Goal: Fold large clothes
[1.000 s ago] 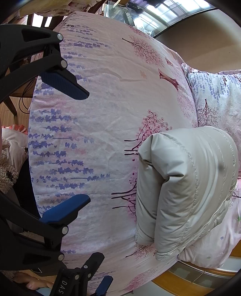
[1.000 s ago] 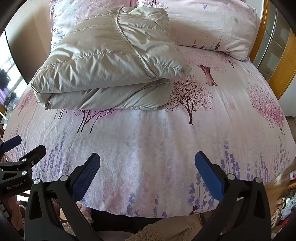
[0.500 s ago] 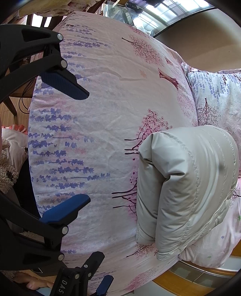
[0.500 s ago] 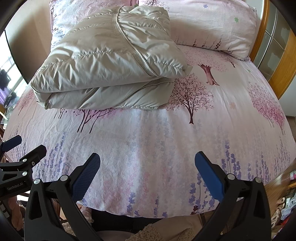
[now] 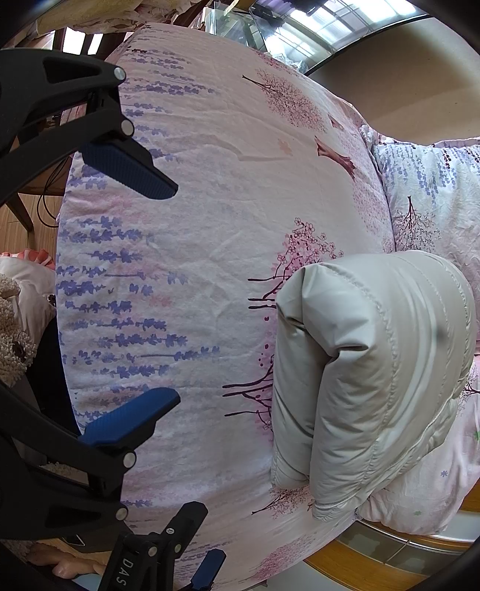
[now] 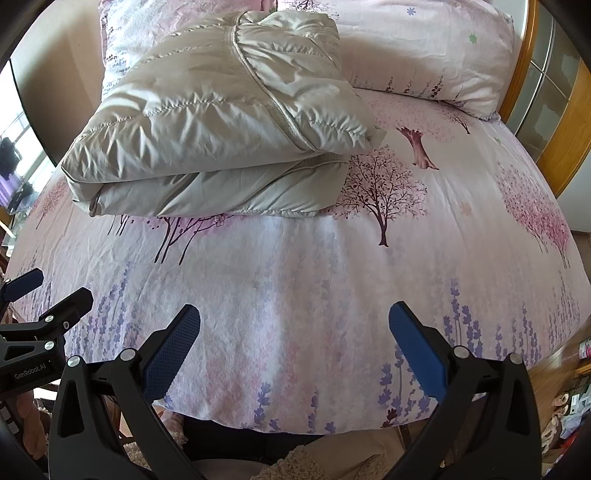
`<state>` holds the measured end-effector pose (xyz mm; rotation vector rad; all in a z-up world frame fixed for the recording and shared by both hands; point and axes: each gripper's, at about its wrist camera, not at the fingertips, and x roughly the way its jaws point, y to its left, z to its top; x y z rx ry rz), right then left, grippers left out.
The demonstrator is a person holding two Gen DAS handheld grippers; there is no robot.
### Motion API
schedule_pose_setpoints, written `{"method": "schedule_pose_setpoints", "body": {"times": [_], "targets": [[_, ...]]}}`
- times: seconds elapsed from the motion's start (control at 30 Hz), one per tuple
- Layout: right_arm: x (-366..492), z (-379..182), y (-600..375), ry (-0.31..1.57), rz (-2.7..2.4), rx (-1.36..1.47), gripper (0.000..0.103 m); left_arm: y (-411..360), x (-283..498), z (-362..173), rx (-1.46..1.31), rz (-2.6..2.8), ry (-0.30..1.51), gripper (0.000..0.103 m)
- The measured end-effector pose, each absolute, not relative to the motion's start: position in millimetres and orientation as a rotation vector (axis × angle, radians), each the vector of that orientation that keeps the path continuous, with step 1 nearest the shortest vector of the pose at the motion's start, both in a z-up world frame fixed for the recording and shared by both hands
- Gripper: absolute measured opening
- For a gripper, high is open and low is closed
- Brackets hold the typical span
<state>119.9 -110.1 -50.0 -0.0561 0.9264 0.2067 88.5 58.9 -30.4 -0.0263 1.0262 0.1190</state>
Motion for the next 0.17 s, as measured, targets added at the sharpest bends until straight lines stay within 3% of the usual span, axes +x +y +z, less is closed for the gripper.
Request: {"method": "schedule_pose_setpoints", "body": {"times": [0.17], "targets": [[119.9, -49.6, -110.1, 0.926, 0.207, -0.056, 0.102, 58.8, 88.5, -30.3, -0.027, 0.119, 1.026, 0.101]]}}
